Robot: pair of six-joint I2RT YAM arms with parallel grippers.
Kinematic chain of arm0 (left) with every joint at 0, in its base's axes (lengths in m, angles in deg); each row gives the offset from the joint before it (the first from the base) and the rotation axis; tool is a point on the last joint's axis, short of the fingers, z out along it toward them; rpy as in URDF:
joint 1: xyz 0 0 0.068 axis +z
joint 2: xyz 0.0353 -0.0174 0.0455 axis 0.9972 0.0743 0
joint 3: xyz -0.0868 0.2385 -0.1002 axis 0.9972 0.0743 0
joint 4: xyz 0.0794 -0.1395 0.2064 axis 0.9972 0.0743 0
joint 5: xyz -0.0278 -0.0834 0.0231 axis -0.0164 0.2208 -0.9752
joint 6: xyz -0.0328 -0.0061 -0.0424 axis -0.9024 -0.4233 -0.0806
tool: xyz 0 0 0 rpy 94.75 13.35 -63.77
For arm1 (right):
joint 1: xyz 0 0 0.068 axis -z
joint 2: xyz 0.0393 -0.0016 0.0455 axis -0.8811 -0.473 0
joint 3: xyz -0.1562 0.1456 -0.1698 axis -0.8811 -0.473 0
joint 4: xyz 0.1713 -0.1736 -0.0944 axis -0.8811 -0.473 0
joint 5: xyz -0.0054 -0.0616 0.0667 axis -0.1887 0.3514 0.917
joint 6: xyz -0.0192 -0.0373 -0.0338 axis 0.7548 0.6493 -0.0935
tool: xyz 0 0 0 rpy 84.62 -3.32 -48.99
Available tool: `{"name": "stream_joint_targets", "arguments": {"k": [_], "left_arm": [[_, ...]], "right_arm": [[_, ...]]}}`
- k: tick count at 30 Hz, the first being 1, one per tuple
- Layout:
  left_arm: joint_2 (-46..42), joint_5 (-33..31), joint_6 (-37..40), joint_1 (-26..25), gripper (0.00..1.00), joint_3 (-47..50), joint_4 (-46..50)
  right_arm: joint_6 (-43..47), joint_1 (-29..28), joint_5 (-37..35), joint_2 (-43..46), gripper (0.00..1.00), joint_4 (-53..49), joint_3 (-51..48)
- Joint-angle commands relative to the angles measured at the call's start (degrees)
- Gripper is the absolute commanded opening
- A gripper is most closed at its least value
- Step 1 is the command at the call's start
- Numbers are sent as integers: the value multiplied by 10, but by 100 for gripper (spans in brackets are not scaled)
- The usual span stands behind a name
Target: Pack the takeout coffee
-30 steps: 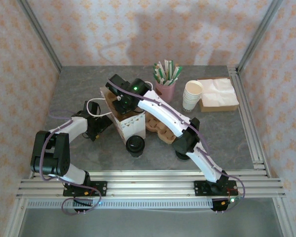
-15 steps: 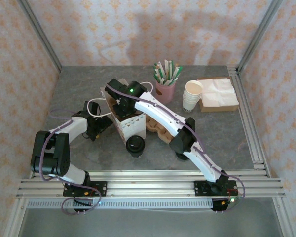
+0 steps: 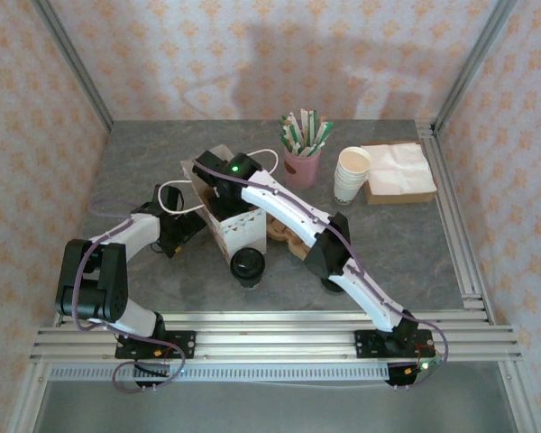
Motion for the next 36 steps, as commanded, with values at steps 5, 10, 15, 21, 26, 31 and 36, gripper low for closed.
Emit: {"name": "stream_joint_targets", "arguments": {"k": [5,10,15,21,26,31,36], "left_arm": [[21,67,5,-22,90,7,-46],[23,66,6,-22,90,7,-46],[26,68,6,-22,90,5,-46],[29,68,7,-22,90,2,-46],[28,67,8,-22,90,1,-44],[25,64,13,-22,90,0,-40],[25,63,15,-22,90,-2,-36]], "right_arm": [[7,11,17,-20,26,-19,8],[10,15,19,-34,26,-20,3],[11,17,18,-45,27,-22,2],[9,17,18,-60,27,-28,-1],[7,17,19,-76,28,-32,-4],[6,17,20,-90,29,-32,-7],[4,19,26,-103,29,-32,-9]]}}
